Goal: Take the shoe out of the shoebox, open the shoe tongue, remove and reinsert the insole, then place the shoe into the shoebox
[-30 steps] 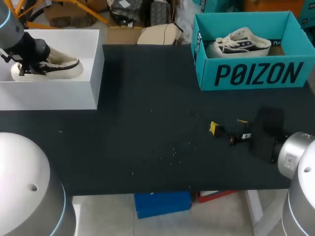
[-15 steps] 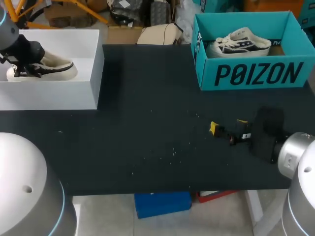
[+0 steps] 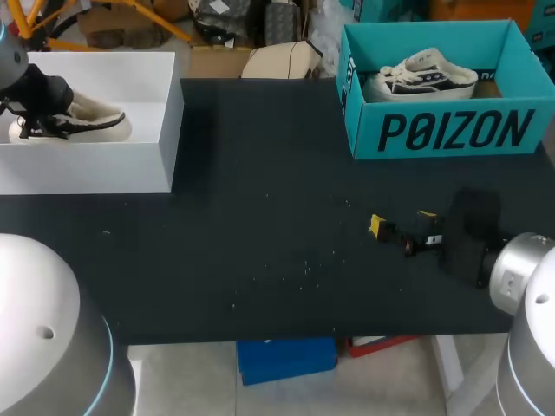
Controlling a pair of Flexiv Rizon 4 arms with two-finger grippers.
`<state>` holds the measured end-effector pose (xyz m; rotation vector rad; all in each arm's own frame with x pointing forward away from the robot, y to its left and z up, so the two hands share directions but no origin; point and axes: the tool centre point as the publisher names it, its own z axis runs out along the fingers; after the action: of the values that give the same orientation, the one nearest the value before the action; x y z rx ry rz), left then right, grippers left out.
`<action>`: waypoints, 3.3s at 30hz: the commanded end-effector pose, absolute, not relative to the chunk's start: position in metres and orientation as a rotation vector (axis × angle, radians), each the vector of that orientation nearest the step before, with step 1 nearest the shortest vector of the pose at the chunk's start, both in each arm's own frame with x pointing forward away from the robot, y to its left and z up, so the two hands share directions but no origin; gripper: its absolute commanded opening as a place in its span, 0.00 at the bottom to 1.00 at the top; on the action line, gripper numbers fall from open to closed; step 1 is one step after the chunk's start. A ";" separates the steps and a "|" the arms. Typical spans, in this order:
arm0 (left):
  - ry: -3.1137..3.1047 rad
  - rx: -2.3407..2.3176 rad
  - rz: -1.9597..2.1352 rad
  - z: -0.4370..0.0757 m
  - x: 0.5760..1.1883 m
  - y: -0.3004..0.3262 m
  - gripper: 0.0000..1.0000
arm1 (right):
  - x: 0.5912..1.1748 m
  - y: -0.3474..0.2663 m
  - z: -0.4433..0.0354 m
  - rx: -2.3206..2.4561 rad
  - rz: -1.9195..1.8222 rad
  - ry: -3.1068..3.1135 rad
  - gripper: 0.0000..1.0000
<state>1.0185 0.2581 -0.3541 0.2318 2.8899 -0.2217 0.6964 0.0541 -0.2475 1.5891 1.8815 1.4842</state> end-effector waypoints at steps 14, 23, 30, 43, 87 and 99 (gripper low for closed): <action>2.810 0.290 -0.154 -0.280 0.989 0.226 0.00 | 0.695 0.056 -0.249 1.589 1.484 1.872 1.00; 2.750 0.354 -0.111 -0.236 0.972 0.208 0.00 | 0.695 0.056 -0.249 1.589 1.484 1.872 1.00; 2.682 0.517 -0.120 -0.213 0.973 0.189 0.00 | 0.695 0.056 -0.249 1.589 1.484 1.872 1.00; 2.684 0.539 -0.115 -0.203 0.982 0.184 0.00 | 0.695 0.056 -0.249 1.589 1.484 1.872 1.00; 2.758 0.320 -0.157 -0.168 1.018 0.208 0.00 | 0.695 0.056 -0.249 1.589 1.484 1.872 1.00; 2.806 0.280 -0.178 -0.187 0.998 0.218 0.00 | 0.695 0.056 -0.249 1.589 1.484 1.872 1.00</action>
<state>1.0044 0.2157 -0.1840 0.2832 2.8114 -0.1795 0.6964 0.0541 -0.2475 1.5891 1.8814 1.4842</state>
